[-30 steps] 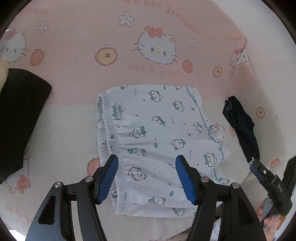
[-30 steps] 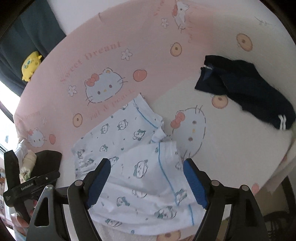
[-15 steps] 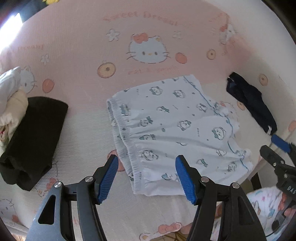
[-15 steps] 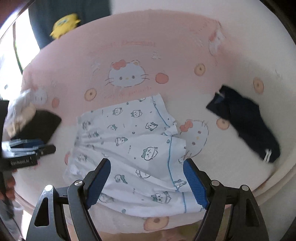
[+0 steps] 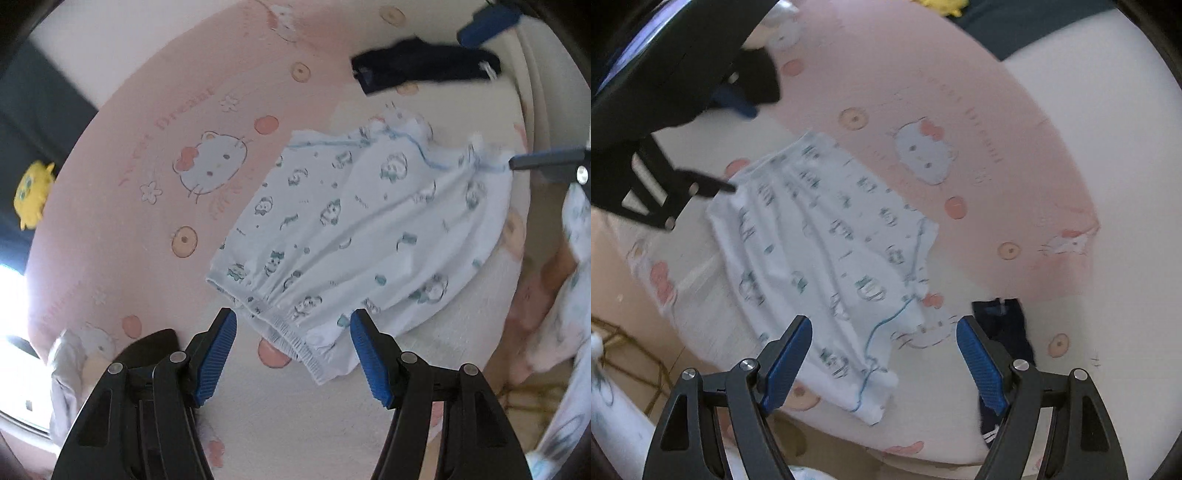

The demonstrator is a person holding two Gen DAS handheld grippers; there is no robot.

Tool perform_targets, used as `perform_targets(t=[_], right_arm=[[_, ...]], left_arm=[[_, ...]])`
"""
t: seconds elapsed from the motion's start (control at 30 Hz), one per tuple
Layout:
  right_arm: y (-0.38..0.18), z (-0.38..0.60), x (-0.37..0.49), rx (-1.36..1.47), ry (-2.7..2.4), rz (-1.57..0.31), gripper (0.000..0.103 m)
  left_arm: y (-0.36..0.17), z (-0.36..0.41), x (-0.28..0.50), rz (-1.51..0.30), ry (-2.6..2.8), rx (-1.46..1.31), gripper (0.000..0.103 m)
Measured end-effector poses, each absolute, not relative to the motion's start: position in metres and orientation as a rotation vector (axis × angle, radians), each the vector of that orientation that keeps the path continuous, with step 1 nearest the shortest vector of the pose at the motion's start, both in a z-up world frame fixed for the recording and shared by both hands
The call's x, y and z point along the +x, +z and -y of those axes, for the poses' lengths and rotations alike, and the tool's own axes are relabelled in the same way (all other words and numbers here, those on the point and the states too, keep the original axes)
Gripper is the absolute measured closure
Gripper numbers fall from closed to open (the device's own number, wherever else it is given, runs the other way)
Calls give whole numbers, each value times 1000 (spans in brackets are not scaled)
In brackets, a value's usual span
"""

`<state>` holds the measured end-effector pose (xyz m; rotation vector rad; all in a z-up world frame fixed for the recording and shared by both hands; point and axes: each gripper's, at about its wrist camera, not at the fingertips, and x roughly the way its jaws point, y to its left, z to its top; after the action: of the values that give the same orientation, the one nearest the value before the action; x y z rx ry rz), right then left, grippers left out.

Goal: Fold clothes

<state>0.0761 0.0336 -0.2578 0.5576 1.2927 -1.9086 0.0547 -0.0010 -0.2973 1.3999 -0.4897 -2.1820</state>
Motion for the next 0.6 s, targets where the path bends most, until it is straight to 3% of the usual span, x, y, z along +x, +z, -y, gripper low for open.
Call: perform_targets(t=[0.33,0.6], right_arm=[[-304,-27,100,465,-1729,-1604,23],[-337,-21,118,402,-1634,-1715,23]], left_arm=[[-332,-7,60,656,-2173,1536,41],[-367,-18,74,871,-2127,1634,41]])
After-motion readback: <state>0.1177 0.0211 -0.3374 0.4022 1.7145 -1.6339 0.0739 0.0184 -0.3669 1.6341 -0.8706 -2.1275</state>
